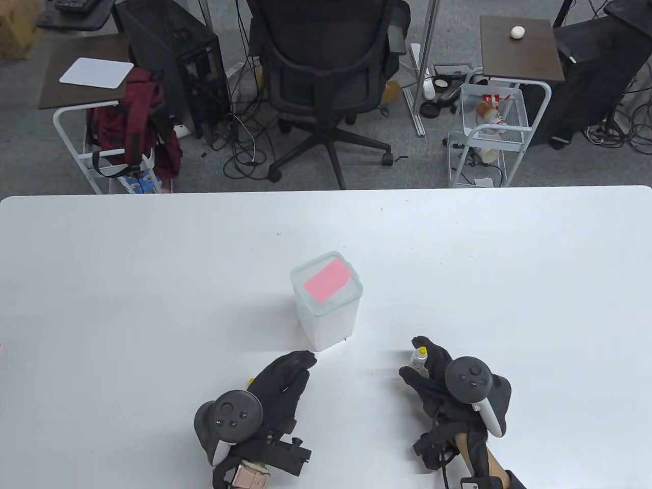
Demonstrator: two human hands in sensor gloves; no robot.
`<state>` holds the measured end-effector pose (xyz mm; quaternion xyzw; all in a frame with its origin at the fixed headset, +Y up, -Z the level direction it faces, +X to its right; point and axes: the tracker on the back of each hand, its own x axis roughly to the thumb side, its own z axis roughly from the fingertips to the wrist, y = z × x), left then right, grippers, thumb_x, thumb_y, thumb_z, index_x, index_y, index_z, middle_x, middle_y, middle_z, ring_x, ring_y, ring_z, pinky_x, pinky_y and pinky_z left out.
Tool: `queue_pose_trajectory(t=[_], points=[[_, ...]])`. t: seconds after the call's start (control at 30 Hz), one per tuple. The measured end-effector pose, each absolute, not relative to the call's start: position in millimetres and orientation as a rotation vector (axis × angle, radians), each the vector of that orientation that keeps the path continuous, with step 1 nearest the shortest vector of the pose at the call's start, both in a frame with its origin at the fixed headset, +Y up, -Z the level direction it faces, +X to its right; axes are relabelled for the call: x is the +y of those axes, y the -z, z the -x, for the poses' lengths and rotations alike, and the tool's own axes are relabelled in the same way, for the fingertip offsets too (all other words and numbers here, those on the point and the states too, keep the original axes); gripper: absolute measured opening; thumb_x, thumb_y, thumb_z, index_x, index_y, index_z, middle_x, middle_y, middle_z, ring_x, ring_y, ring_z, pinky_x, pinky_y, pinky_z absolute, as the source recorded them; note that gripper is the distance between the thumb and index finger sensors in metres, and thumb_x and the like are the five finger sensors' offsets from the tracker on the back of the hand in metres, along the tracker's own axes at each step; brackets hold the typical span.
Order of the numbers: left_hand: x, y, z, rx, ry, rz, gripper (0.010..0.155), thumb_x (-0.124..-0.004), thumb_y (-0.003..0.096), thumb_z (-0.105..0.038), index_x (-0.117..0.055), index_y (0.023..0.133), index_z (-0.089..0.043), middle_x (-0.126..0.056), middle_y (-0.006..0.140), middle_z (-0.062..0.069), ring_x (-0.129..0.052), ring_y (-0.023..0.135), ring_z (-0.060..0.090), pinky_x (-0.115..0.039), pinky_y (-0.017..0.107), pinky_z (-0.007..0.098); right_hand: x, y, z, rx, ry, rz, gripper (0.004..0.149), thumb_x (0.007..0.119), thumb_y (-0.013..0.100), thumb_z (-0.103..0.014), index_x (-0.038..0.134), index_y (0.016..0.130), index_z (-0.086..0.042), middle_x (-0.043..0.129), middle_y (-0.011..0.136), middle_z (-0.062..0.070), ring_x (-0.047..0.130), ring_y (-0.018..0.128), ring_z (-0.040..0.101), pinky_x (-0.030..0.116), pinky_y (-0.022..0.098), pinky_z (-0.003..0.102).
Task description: Squeeze liquid glue on card and attach to container
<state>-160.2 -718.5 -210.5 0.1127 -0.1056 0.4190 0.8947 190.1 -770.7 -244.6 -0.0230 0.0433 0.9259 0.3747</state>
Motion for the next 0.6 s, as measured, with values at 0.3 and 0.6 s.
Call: queue_pose_trajectory(t=[0.3, 0.6], points=[[-723.9, 218.0, 190.9, -0.089, -0.592, -0.251, 0.046, -0.073, 0.0524, -0.038, -0.077, 0.096, -0.024, -0.086, 0.099, 0.005, -0.088, 0.088, 0.034, -0.076, 0.064, 0.045, -762.6, 227.7, -186.7, -0.048, -2.38, -0.073, 0.05, 0.072, 0.051, -0.046, 0.062, 0.096, -0.026, 0.072, 0.101, 0.005, 0.081, 0.086, 0.031, 0.072, 0.065, 0.043], [-746.1, 227.4, 187.5, 0.025, -0.184, 0.019, 0.054, -0.079, 0.0492, -0.042, -0.076, 0.099, -0.023, -0.087, 0.099, 0.005, -0.09, 0.088, 0.032, -0.078, 0.064, 0.043, -762.9, 221.5, -190.1, -0.021, -2.342, -0.086, 0.051, 0.072, 0.051, -0.046, 0.063, 0.096, -0.025, 0.074, 0.099, 0.006, 0.083, 0.084, 0.031, 0.073, 0.063, 0.043]])
